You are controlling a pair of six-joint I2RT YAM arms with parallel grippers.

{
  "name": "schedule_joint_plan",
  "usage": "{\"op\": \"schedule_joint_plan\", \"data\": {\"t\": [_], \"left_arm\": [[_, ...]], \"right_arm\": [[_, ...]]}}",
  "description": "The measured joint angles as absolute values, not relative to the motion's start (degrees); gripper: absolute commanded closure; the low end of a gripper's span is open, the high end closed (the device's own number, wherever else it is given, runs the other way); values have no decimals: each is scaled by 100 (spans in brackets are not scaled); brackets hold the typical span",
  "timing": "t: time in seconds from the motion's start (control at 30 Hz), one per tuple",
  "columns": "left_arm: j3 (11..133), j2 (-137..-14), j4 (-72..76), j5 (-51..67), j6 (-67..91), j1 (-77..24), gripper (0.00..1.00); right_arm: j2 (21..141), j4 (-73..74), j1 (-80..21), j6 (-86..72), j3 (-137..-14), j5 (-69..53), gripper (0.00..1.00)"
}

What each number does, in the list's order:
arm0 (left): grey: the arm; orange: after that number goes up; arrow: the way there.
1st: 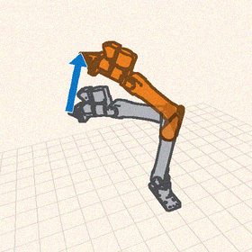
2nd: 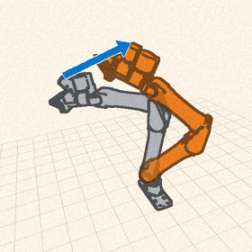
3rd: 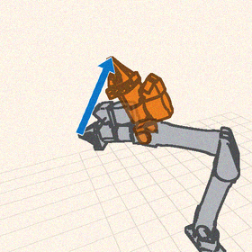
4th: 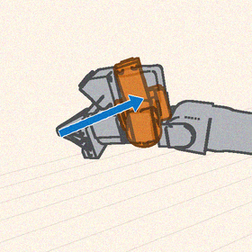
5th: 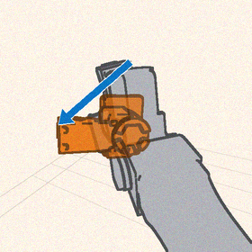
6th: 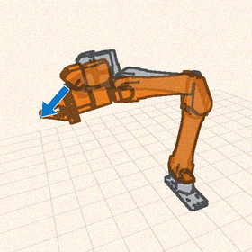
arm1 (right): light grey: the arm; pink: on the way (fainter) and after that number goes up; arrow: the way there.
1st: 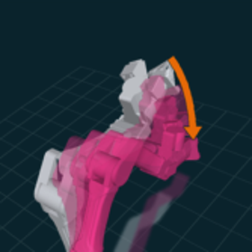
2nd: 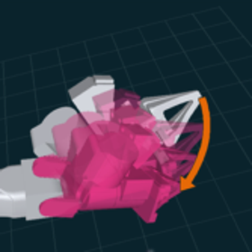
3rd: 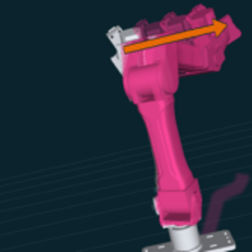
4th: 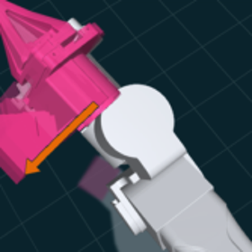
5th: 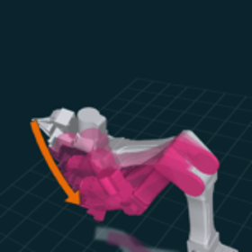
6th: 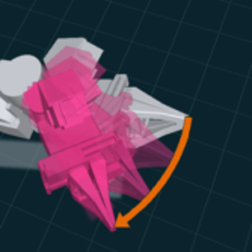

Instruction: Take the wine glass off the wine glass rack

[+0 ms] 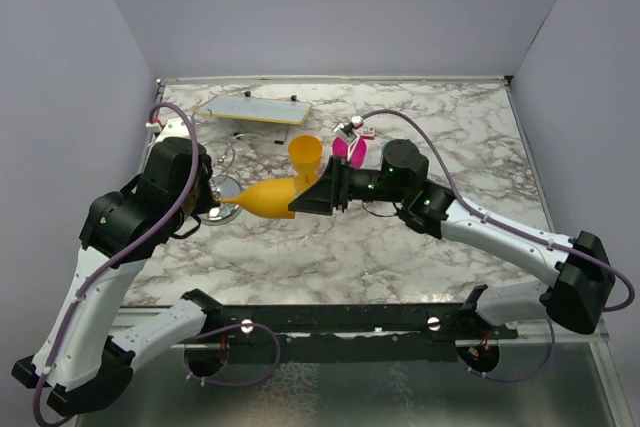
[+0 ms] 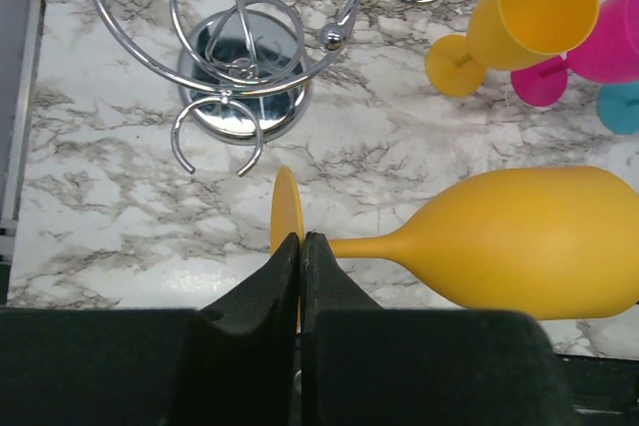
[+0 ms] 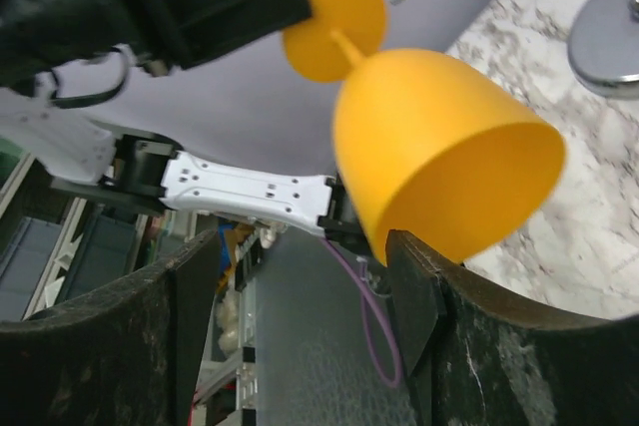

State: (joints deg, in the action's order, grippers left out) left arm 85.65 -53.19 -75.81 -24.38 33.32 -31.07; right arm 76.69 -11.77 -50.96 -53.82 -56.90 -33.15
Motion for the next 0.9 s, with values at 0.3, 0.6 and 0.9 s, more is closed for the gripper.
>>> {"op": "schedule_joint_plan", "data": {"t": [0.3,0.6,0.9], "left_arm": [[8374,-5074,-6882,-1903,3618,-3107,100],[8055,-4836,-6267,-1439,3881,-3109,96],[7802,-4381,-5286,-1061,3868,-3114,15]], "right_arm": [[7435,-1651,-5129,-5328,-5660,-3321,55],[6895,-1986,-5133,-5236,-5063,-3028,96],[5793,-1931,-5144,-4657,-4755,-2196,99]]}}
